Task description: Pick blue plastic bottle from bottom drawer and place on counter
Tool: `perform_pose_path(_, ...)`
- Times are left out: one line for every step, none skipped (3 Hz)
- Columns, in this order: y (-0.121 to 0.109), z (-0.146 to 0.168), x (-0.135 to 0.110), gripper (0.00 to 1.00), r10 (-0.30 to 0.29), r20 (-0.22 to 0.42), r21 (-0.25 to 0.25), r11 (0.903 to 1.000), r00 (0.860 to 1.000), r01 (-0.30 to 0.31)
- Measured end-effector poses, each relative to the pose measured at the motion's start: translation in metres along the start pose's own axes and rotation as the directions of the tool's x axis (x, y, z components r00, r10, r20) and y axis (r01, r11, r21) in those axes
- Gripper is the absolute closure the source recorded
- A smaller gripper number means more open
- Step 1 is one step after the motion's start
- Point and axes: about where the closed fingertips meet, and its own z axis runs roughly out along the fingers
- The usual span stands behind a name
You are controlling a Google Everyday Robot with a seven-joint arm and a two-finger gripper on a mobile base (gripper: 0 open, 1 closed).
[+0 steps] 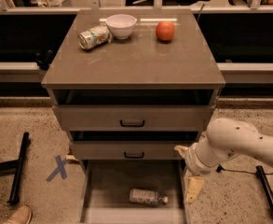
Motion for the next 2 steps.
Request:
perform_pose_path(-0.009, 0.027, 0.02, 0.0, 0.005, -0.014, 0.032, 0.9995, 1.0, -0.005)
perform_pose_path(-0.024, 0.069, 0.044, 0.0, -0.019, -0.024, 0.046, 0.9987, 1.0, 0.021)
